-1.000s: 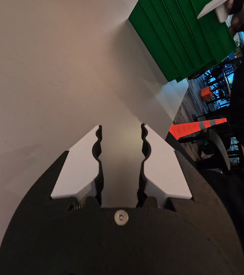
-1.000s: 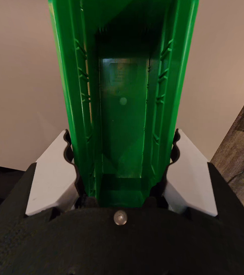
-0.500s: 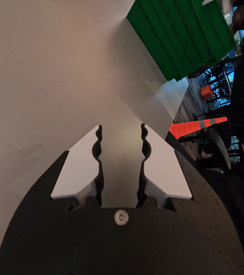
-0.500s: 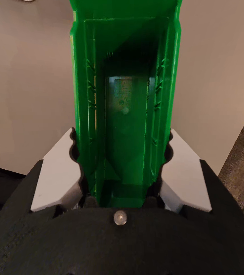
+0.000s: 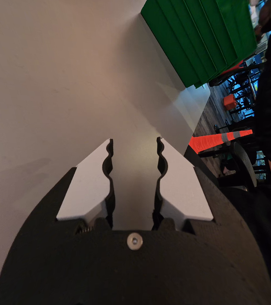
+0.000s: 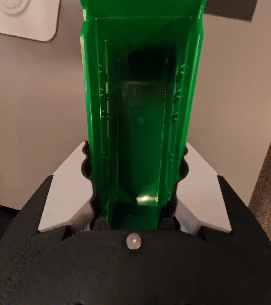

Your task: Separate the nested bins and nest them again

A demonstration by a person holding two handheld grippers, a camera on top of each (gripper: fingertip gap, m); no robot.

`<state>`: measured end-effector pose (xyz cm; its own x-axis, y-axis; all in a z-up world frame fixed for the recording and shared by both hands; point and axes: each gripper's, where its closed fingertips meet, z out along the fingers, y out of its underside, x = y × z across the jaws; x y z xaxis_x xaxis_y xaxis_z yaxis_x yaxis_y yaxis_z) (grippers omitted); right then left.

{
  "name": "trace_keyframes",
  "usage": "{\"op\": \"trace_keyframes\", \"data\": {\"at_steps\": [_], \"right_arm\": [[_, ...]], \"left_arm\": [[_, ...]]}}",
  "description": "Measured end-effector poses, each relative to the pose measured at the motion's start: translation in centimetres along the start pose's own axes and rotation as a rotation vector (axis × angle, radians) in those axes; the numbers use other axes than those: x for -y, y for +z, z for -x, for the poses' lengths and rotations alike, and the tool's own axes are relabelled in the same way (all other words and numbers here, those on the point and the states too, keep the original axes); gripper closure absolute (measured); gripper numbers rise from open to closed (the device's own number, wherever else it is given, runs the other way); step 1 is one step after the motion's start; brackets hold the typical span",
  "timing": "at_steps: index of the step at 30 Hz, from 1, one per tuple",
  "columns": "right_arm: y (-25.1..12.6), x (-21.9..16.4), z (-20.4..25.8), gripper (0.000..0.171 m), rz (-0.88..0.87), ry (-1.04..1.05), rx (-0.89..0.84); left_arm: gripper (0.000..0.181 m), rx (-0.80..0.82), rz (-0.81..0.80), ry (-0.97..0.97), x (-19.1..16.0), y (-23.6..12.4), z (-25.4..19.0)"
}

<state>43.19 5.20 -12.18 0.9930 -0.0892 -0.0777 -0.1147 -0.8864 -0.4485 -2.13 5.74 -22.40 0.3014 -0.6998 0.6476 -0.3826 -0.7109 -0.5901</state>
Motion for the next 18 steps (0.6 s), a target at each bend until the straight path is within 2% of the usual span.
{"op": "trace_keyframes", "data": {"at_steps": [7, 9, 10, 11, 13, 15, 18], "right_arm": [[2.0, -0.6, -0.1, 0.053, -0.009, 0.000, -0.012], [2.2, -0.7, 0.1, 0.039, -0.003, -0.014, 0.005], [2.2, -0.9, 0.6, 0.023, 0.003, -0.020, 0.051], [2.0, -0.8, 1.3, 0.016, -0.010, 0.002, 0.123], [0.4, -0.1, 1.4, 0.017, -0.097, 0.057, 0.206], [-1.3, -0.2, 0.3, 0.017, -0.135, 0.073, 0.209], [-2.3, -2.2, -2.4, 0.022, -0.081, 0.075, 0.208]], "left_arm": [[0.129, -0.001, 0.001, -0.002, -0.1, 0.0, 0.0], [0.129, -0.001, 0.002, 0.003, 0.0, 0.0, -0.1], [0.129, -0.001, 0.002, 0.006, 0.0, -0.1, -0.2], [0.129, 0.001, 0.002, 0.009, 0.0, -0.1, -0.3], [0.129, 0.005, 0.004, 0.012, -0.1, -0.3, -0.3], [0.129, 0.007, -0.003, 0.008, -0.1, -0.5, -0.2], [0.129, 0.004, -0.012, -0.001, 0.1, -0.7, -0.1]]}}
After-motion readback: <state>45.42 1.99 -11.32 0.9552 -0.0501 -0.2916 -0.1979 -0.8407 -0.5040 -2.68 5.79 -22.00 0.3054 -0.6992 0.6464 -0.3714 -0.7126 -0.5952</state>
